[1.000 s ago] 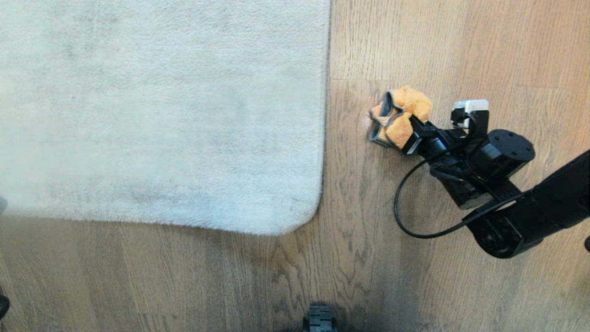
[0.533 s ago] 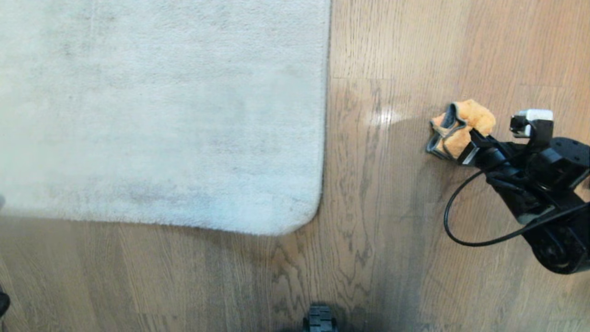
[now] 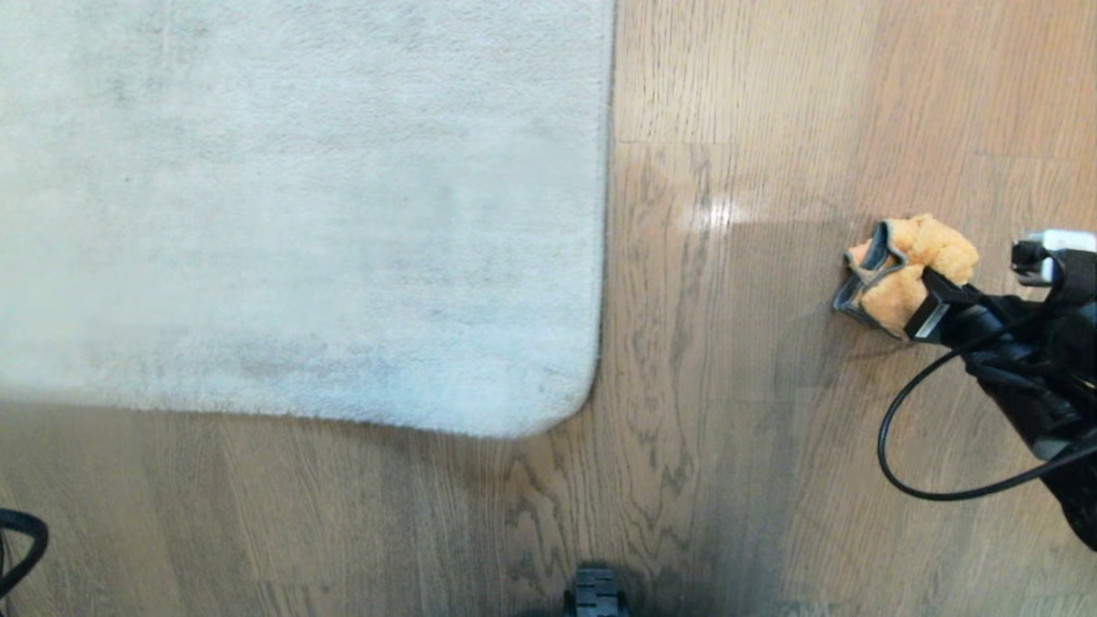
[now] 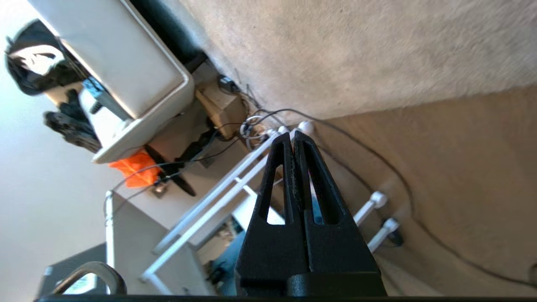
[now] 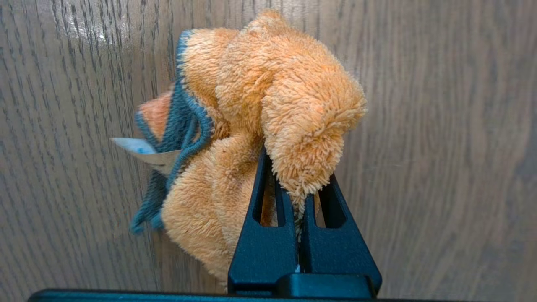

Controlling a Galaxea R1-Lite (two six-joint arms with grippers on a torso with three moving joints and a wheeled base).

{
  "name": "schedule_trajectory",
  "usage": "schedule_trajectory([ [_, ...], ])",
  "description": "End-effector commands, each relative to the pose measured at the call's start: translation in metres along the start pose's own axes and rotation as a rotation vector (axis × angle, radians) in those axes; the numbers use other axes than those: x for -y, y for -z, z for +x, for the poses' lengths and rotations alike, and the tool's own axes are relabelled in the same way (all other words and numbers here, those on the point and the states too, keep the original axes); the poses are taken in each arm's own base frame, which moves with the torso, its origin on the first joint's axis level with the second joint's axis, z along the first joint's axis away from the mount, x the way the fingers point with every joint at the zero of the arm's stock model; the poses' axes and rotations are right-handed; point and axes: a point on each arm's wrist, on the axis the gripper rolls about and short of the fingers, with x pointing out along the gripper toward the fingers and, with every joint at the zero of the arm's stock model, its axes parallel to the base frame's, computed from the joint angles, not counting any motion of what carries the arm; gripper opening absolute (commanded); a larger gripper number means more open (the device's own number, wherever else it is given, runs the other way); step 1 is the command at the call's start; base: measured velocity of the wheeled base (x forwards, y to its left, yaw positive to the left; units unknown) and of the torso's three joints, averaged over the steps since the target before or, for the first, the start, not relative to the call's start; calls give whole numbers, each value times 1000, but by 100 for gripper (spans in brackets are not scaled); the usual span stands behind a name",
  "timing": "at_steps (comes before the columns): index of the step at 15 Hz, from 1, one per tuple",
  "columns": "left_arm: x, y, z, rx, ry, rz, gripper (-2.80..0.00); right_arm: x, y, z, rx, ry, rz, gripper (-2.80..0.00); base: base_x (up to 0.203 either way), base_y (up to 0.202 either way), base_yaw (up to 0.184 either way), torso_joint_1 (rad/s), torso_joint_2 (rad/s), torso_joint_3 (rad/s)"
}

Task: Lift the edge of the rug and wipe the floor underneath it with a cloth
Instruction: Lay down the carpet, then put down the rag

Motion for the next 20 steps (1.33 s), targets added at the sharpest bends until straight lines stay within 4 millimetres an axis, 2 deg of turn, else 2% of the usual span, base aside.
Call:
schedule_trajectory([
  [1,3,-5,0,16,18,-48,-280,3,-19,-16,85,-1,12,-280,0,0,0,0,0,0],
  [6,5,-13,-12,132,117,-197,-280,7,-25,-42,77,-1,12,-280,0,0,0,0,0,0],
  [12,1,-52,-3,148,133,-333,-280,10,-28,-68,69,0,13,-280,0,0,0,0,0,0],
  [15,2,-67,1,148,133,-363,-280,17,-28,-70,64,28,1,-280,0,0,0,0,0,0],
  [20,5,-70,2,147,138,-357,-280,46,-17,-61,20,162,-78,-280,0,0,0,0,0,0],
])
